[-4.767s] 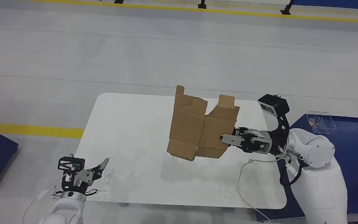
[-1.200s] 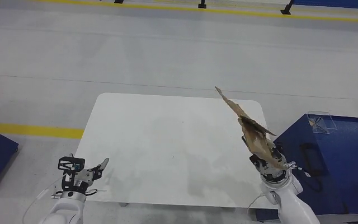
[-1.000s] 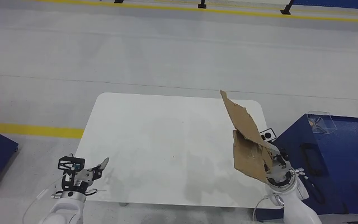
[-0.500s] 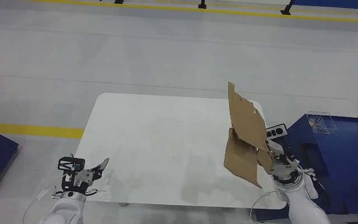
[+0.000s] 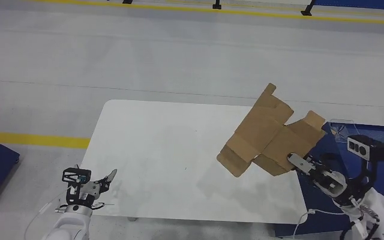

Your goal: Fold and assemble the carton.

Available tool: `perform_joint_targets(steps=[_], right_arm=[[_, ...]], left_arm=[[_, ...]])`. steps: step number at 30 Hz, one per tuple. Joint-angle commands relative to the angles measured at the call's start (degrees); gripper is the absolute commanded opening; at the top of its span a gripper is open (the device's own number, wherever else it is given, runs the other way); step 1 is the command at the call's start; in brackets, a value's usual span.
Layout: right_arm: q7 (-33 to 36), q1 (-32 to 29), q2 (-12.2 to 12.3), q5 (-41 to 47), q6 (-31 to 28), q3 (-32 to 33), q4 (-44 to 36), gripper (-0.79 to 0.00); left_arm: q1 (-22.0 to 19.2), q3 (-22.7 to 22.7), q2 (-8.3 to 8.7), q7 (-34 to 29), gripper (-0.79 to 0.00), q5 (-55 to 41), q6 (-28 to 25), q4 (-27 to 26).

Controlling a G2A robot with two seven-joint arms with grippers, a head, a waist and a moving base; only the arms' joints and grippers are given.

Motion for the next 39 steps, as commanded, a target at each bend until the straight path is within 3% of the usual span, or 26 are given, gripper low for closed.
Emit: perform_joint_targets(steps=[1, 9, 15, 19, 26, 30, 33, 39], right_arm=[[-2.62, -1.16, -0.22, -5.10, -2.83, 1.31, -1.95, -0.785], [-13.33, -5.85, -1.49, -22.70, -12.39, 5.95, -9.07, -0.785], [-22.83, -6.22, -2.85, -43.08, -21.57, 10.31, -12.76, -0.785], [-32.89, -4.84, -4.21, -58.13, -26.19, 10.12, -12.76, -0.785], [-53.61, -3.36, -5.52, -88.71, -26.19, 6.40, -12.76, -0.785], [-65.98, -4.47, -5.82, -106.22, -24.44, 3.23, -12.76, -0.785], [-75.23, -6.87, -5.73, -119.49, -19.89, 0.44, -12.76, -0.785], [-91.70, -15.25, -5.37, -142.99, -2.64, -4.92, -12.76, -0.785]], left_arm=[[0.00, 0.00, 0.00, 0.00, 0.000, 0.00, 0.00, 0.00], [0.00, 0.00, 0.00, 0.00, 0.000, 0.00, 0.00, 0.00], [0.00, 0.00, 0.00, 0.00, 0.000, 0.00, 0.00, 0.00], [0.00, 0.00, 0.00, 0.00, 0.000, 0.00, 0.00, 0.00], [0.00, 0.00, 0.00, 0.00, 0.000, 0.00, 0.00, 0.00], [0.00, 0.00, 0.00, 0.00, 0.000, 0.00, 0.00, 0.00], [0.00, 0.00, 0.00, 0.00, 0.000, 0.00, 0.00, 0.00], [0.00, 0.00, 0.00, 0.00, 0.000, 0.00, 0.00, 0.00]])
